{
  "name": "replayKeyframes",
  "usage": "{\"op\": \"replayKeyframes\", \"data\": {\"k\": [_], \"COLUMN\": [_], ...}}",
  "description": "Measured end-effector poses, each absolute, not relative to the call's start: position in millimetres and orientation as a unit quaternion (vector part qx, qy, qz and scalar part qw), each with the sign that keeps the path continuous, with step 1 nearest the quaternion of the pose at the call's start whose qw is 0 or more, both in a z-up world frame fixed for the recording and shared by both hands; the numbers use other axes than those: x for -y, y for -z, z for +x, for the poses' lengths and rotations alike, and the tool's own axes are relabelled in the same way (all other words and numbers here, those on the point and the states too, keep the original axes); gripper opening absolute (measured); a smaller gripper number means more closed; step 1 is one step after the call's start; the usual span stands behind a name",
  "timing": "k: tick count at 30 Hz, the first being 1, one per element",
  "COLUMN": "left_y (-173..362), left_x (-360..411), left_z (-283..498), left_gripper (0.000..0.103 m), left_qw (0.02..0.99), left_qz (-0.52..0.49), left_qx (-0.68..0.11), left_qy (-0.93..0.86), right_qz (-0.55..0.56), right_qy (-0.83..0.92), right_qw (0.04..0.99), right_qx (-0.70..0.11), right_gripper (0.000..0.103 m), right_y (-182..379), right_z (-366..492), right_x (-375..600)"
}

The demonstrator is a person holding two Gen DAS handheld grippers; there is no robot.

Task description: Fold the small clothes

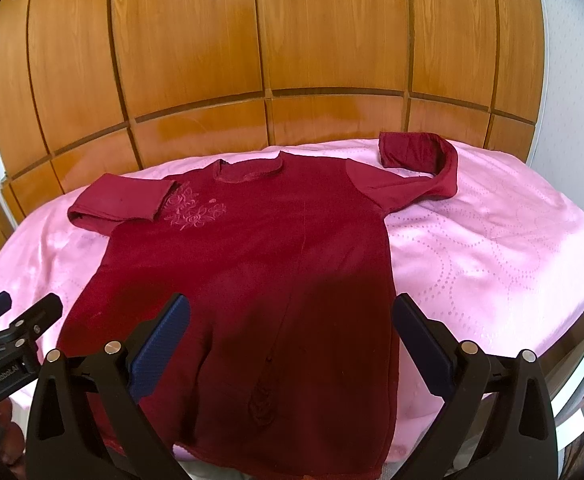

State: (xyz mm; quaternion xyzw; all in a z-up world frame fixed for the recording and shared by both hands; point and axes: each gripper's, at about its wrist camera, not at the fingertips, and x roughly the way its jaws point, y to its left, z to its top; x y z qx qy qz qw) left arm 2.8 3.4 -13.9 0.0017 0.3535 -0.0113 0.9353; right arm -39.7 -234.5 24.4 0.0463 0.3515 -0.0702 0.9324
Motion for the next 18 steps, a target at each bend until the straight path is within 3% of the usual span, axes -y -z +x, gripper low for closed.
{"op": "replayKeyframes", "data": {"k": [18], "left_y": [22.4], "left_x": [-4.5], "left_z": [8.2], "left_gripper": [0.101], "left_qw": [0.928], "left_qz": [-0.005], "left_qx": [-0.372], "left_qy": [0.022], "right_qz": [0.042], "right_qy": [0.075], "right_qw": [0.927], "right_qx": [-0.364], "right_gripper": [0.1], "right_y": [-19.6], "right_z": [-35.4], "right_x": [235.9]}}
